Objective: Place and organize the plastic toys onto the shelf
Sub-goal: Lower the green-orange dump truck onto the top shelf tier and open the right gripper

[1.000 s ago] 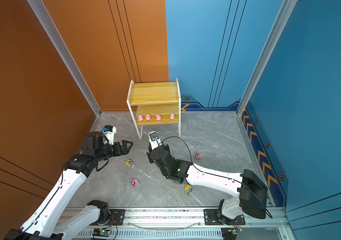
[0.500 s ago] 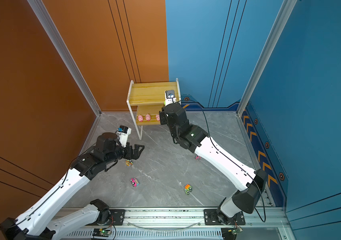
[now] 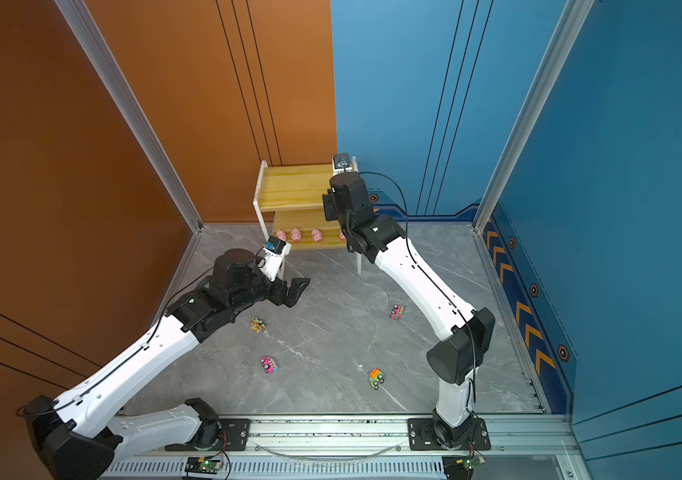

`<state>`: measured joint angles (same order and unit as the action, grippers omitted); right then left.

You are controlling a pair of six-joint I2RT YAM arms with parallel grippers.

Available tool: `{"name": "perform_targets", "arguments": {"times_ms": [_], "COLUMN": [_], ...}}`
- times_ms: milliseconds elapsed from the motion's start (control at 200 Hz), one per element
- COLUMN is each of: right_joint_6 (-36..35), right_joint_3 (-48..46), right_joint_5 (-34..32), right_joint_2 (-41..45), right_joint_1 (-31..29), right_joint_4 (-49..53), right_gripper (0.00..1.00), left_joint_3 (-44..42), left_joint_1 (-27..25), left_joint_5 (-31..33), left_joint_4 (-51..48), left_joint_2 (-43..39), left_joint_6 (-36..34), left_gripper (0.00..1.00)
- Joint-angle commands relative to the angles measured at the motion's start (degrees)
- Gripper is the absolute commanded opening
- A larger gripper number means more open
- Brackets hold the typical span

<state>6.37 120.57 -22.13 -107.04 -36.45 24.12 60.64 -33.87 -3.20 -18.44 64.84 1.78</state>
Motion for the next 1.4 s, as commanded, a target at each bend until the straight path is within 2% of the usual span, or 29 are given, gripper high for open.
{"name": "perform_targets", "arguments": {"times_ms": [0, 315, 631, 1391], "right_joint_6": [-0.02, 1.05, 1.7, 7.2], "right_joint_3": [4.38, 9.51, 13.03, 16.77], "right_joint_5": [1.96, 1.83, -0.41, -5.65], "right_joint_2": [-2.8, -8.77, -13.27, -18.91], "right_joint_1": [0.57, 1.64, 1.91, 2.71], "right_joint_4": [1.87, 2.25, 2.11, -1.51], "right_gripper": [0.31, 0.31, 0.31, 0.35], "left_joint_3": [-1.18, -2.8, -2.9, -2.84], "left_joint_1": [-0.41, 0.42, 0.61, 1.39], "left_joint_5": [-3.06, -3.53, -3.64, -4.77], "left_joint_4": [4.41, 5.94, 6.04, 6.35], "left_joint_2": [-2.15, -2.61, -3.89, -3.93], "left_joint_6": [-2.51, 0.79, 1.22, 2.35], "left_gripper": [0.98, 0.98, 0.98, 0.98]}}
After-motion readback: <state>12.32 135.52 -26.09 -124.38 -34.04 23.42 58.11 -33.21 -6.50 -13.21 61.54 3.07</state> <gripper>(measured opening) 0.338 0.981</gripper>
